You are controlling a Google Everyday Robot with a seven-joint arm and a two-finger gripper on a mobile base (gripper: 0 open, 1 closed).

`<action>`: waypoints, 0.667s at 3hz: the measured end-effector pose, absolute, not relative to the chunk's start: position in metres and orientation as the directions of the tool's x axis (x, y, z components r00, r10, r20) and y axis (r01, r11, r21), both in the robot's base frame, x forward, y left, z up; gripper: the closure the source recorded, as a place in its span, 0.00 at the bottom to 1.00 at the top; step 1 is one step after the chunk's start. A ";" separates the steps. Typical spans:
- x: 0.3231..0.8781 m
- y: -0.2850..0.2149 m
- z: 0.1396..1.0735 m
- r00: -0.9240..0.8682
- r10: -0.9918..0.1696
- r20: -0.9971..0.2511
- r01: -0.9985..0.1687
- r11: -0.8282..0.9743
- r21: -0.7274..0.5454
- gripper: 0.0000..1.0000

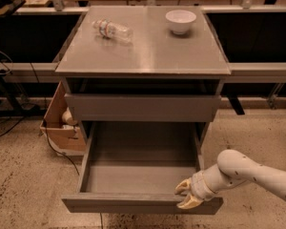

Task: Close middle drawer

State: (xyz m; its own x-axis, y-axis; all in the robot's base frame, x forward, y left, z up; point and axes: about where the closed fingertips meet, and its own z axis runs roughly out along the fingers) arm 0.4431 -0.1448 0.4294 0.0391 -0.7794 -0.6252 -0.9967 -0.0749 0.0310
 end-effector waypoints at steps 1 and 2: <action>0.461 -0.132 0.439 0.087 -0.764 -0.639 -0.995 -0.093 -0.024 0.93; 0.467 -0.127 0.443 0.107 -0.756 -0.645 -0.994 -0.103 -0.044 0.71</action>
Offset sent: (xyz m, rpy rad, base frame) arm 0.0771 0.1033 0.0645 0.1515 -0.2670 0.1376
